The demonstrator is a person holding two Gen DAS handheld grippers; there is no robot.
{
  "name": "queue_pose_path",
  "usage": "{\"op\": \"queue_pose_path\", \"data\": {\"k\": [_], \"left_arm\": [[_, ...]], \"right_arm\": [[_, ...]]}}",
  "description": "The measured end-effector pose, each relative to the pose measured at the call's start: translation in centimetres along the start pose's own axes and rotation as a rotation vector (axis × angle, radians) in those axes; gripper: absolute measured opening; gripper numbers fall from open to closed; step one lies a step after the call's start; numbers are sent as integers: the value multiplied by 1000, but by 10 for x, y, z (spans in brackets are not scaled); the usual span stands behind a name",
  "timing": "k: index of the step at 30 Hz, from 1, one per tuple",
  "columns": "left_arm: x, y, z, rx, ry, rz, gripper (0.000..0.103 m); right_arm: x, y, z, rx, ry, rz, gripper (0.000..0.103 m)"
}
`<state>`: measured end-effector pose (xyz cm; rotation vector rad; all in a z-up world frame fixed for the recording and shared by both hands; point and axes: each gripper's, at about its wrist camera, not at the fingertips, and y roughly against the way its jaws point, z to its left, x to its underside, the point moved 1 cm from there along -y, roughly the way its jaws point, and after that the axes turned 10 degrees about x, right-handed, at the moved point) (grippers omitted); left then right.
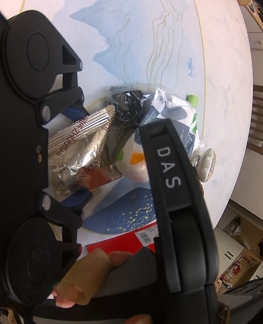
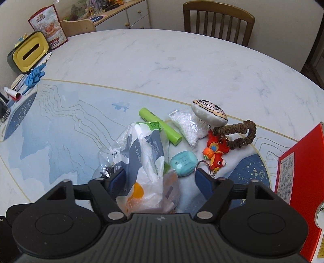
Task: Organize objects
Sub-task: 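Grasp the white plastic bag with the right gripper while the left grasps the silver foil packet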
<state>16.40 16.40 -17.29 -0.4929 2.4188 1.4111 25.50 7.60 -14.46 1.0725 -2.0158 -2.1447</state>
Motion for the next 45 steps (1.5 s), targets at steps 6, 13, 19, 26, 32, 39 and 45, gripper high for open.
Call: {"op": "queue_pose_path", "data": {"k": [6,13,19,26,32,39,45], "left_arm": [[3,3,2,15,9,-2,63],[7,9,2,18,-3,-3,56],[10,15,2,20,-7,4,53],[10,29,5,48,3,-6,41],[10,34,5,34,-20,12,39],[1,50,-14,62,-11,-16,39],[-17,77,-34,108,-40,-63,39]], "right_arm": [[2,2,0,-17,-1,0,39],[7,10,0,-5,-13,-13,27],[10,29,-3,-7,-37,-43,24],[17,63,-18,-33,-98,-89,24],[26,92,-41,-29,-157,-125,24],[43,128,-74,-13,-220,-167,24],[61,148,-113,35,-292,-183,24]]}}
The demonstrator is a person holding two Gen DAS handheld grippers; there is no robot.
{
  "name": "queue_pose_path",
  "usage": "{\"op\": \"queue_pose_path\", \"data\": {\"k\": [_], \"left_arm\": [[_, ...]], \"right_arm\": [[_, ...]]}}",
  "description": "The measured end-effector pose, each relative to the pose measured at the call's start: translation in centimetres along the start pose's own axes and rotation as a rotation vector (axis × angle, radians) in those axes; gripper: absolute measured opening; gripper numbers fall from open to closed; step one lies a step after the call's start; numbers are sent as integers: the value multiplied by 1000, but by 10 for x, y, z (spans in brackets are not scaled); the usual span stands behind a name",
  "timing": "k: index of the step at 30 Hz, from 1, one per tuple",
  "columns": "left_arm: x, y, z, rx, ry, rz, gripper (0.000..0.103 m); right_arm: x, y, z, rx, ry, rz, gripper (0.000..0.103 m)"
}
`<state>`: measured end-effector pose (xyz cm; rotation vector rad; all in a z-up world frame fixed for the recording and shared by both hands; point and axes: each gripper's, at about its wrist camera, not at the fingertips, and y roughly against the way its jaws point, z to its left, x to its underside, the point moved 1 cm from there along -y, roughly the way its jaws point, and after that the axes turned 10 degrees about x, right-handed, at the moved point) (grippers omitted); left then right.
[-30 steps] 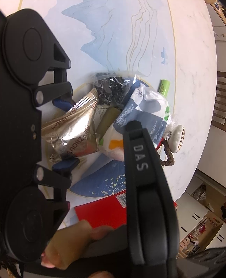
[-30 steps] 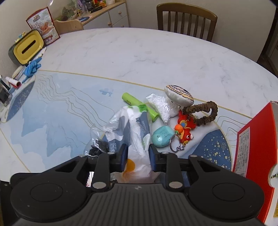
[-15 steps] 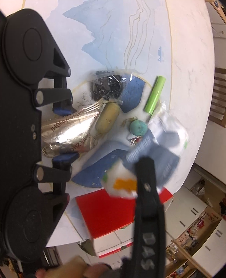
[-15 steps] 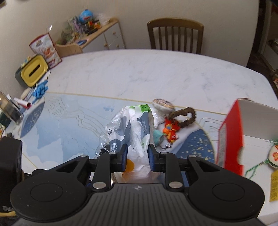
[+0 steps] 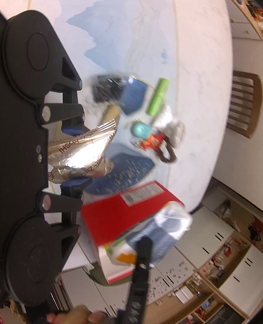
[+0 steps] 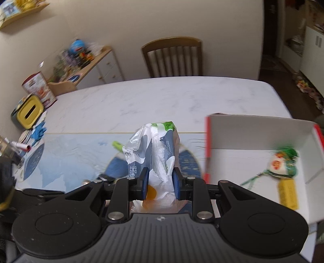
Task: Organize objects
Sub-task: 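Grasp the white plastic bag with the right gripper while the left grasps the silver foil packet, then carry both items into the red-and-white box and open both grippers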
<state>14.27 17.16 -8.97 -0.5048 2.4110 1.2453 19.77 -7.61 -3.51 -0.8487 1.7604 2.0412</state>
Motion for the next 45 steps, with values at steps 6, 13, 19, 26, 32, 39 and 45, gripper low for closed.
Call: {"op": "queue_pose_path", "data": {"k": [6,13,19,26,32,39,45], "left_arm": [[-26,-3,-43,43,-47,-44,40],[-48,-29,-90,48,-137,-62,40],[-60,-61,-129,56,-181,-51,40],[-67,-105,-164,75,-240,-15,33],[-65,-145,-164,10,-239,52,31],[-55,-178,-175,-30,-254,104,31],[-48,-197,-177,-52,-250,142,33]], "right_arm": [[5,15,-48,57,-52,-16,24],[10,23,-107,128,-119,-36,24],[19,21,-146,162,-160,-33,24],[27,17,-184,186,-178,-35,24],[33,5,-206,190,-172,-13,24],[38,-31,-220,228,-96,57,24],[44,-56,-218,246,-14,83,24]]}}
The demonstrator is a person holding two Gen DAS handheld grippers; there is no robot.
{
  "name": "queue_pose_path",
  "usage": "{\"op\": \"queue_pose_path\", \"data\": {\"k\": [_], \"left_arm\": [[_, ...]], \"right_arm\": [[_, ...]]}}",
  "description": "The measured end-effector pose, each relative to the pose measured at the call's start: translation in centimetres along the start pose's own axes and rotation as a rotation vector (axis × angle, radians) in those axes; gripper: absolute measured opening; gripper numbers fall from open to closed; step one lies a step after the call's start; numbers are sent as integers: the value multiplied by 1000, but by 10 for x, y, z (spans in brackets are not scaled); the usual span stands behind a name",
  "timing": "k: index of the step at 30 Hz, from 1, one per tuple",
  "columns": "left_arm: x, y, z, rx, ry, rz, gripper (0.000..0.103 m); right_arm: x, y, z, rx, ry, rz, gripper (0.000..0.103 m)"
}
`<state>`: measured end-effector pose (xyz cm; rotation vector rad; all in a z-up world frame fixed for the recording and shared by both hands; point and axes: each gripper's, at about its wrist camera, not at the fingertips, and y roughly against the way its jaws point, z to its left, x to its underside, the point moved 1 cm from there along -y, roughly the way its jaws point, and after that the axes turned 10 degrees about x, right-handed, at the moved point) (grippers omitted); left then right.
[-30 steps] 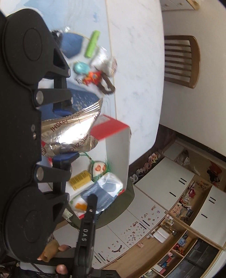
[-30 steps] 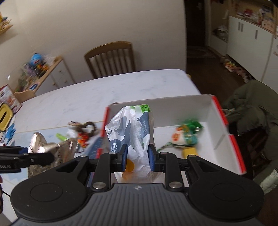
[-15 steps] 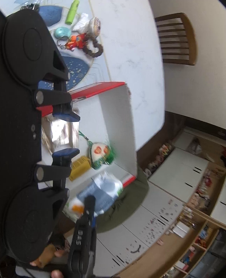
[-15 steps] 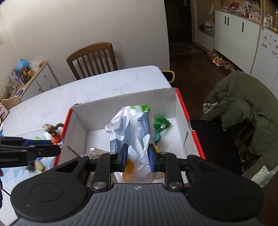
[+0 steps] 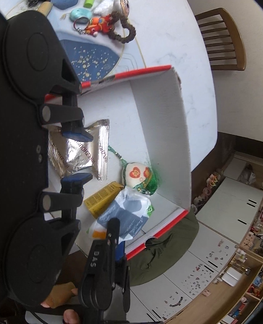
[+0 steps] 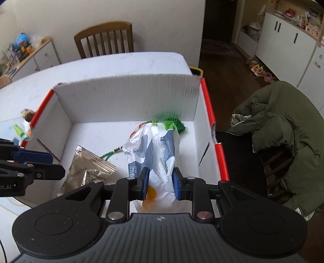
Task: Organize objects
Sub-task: 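Carry both items into the red-and-white box and open both grippers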
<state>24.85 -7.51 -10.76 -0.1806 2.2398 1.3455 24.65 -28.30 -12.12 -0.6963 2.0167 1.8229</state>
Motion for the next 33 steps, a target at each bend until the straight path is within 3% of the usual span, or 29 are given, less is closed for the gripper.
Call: {"op": "queue_pose_path", "data": {"k": [10,25,27,29,33], "left_arm": [[4,-7,-3,-17,13,15,37],[6,14,-10,-25,17,-34,44],[7,19,-13,-26,11,-45,46],[8,24,-15,-30,9,-61,55],[10,38,-19,-37,2,-98,59]], "right_arm": [[3,-14,-1,-6,38,24,24],[-1,16,-20,-82,28,-12,29],[1,23,-21,-100,27,-20,29],[1,31,-21,-118,29,-30,29],[1,50,-17,-153,43,-62,29]]}}
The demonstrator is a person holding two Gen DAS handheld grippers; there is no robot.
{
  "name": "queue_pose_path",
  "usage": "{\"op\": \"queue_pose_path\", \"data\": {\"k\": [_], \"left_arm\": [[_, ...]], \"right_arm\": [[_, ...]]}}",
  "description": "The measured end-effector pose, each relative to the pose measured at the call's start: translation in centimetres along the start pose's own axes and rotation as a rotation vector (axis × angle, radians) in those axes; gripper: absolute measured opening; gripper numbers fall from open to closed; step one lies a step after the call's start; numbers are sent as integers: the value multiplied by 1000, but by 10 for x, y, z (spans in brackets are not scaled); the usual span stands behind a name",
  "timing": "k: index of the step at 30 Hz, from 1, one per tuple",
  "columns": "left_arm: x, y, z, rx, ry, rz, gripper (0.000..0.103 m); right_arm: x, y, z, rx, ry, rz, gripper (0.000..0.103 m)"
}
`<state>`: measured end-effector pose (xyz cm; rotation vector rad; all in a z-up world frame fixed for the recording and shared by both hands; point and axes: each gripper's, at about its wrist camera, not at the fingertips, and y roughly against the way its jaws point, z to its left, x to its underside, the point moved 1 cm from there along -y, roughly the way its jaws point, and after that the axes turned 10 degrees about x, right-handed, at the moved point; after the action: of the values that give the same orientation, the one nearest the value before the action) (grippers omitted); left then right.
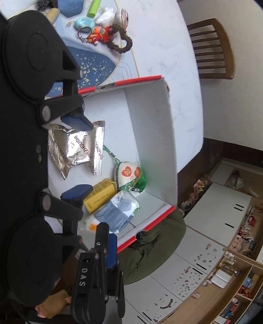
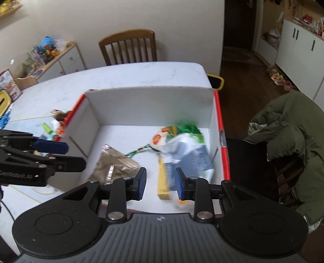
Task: Organize objects
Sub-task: 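Carry both items into the red-and-white box and open both grippers, then move both grippers back to the remaining items on the mat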
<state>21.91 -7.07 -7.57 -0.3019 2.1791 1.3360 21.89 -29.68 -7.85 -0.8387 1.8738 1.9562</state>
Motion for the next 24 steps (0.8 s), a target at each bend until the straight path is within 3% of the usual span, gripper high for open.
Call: {"op": "queue_pose_path", "data": {"k": [3,5,6,21,24], "left_arm": [[2,12,-2,-7,1,-27,65],[5,22,-3,-16,-5,-45,66],[6,27,-3,-21,-7,-52,67],[36,95,33,-105,20,-140,84],[41,106,45,-116,14,-139,96]], "right_arm": [[-1,13,8,-23,18,-29,31],[-1,21,14,-39,26,-53,53],[-1,26,17,-44,31,-67,58],[-2,54,88,-164,123,-115,66],[-2,56,105,-173,125,-112,67]]}}
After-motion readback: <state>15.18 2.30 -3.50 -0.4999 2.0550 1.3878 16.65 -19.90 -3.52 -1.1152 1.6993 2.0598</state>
